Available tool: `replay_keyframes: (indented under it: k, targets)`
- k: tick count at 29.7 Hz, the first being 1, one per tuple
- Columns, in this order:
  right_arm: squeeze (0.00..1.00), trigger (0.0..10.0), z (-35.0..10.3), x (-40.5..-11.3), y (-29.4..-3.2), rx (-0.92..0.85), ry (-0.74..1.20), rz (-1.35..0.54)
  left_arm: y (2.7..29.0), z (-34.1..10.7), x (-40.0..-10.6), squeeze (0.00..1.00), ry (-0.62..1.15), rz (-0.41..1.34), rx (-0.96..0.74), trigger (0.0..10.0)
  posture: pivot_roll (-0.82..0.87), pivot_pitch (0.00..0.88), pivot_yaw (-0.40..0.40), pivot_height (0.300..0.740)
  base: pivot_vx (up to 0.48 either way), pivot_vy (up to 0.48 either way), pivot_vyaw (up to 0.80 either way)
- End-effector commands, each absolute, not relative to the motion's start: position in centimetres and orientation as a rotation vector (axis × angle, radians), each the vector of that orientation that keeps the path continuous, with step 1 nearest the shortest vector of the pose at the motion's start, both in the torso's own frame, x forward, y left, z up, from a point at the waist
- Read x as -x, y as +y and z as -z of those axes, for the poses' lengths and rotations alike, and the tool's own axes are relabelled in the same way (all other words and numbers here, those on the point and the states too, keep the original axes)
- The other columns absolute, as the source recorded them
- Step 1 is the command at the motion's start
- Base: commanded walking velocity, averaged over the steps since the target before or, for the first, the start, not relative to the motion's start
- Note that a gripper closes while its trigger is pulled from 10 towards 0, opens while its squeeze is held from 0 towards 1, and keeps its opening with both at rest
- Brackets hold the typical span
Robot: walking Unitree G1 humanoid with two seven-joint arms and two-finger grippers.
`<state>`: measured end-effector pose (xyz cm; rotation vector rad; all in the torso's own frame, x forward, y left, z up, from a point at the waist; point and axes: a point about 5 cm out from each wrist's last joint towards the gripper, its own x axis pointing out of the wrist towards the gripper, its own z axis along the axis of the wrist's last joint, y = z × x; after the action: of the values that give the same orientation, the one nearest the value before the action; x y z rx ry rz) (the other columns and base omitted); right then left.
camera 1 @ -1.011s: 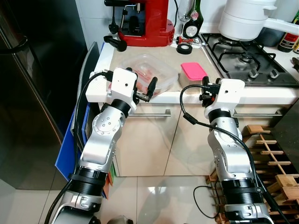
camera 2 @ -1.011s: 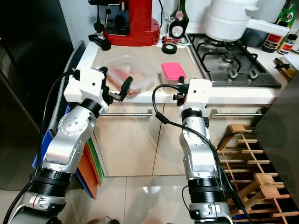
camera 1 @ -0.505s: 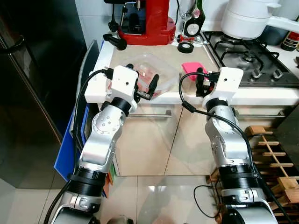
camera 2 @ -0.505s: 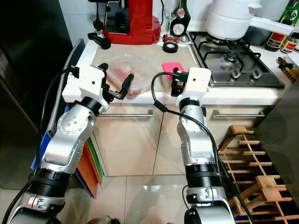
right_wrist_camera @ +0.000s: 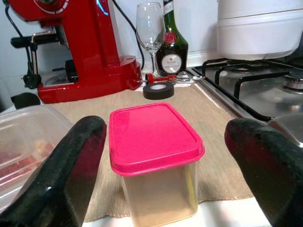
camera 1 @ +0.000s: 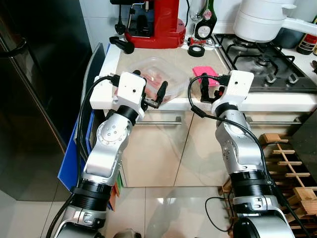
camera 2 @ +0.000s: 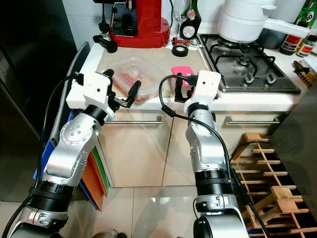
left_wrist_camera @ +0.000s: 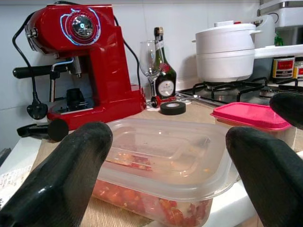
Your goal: Restocking fridge
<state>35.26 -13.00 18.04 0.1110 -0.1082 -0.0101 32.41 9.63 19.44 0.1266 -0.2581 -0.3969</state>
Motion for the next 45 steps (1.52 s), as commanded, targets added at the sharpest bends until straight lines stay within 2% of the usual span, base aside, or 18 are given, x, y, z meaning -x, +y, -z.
replay_keyframes:
  k: [1, 8, 9, 10, 11, 30, 45]
  targets:
    - [1.00, 10.0, -18.3, -35.8, -13.2, -0.086, -0.079, 0.014, 9.4, -19.8, -32.2, 0.00, -0.274, 0.403, -0.142, 10.0, 0.06, 0.000, -0.031, 0.740, 0.000, 0.000, 0.00]
    - [1.00, 10.0, -17.3, -36.2, -13.7, -0.025, 0.001, 0.010, 9.4, -19.7, -32.2, 0.00, -0.274, 0.404, -0.143, 10.0, 0.06, 0.000, -0.033, 0.740, 0.000, 0.000, 0.00]
    - [0.71, 10.0, -16.8, -36.3, -13.9, -0.001, 0.035, -0.005, 9.3, -19.8, -32.2, 0.00, -0.275, 0.403, -0.142, 10.0, 0.06, 0.000, -0.036, 0.740, 0.000, 0.000, 0.00]
    - [0.71, 10.0, -16.8, -36.3, -13.9, -0.001, 0.035, -0.005, 9.3, -19.8, -32.2, 0.00, -0.275, 0.403, -0.142, 10.0, 0.06, 0.000, -0.036, 0.740, 0.000, 0.000, 0.00]
    - [0.00, 10.0, -16.6, -36.5, -14.0, 0.014, 0.058, -0.023, 9.3, -19.8, -32.3, 0.00, -0.276, 0.402, -0.138, 10.0, 0.06, 0.000, -0.037, 0.740, 0.000, 0.000, 0.00]
    - [0.00, 10.0, -16.5, -37.5, -14.8, 0.124, 0.144, -0.143, 9.3, -19.9, -32.0, 0.00, -0.276, 0.388, -0.135, 10.0, 0.06, 0.000, -0.044, 0.740, 0.000, 0.000, 0.00]
    - [0.00, 10.0, -16.8, -37.7, -15.8, 0.103, 0.120, -0.078, 9.4, -19.8, -32.0, 0.00, -0.272, 0.387, -0.136, 10.0, 0.06, 0.000, -0.042, 0.740, 0.000, 0.000, 0.00]
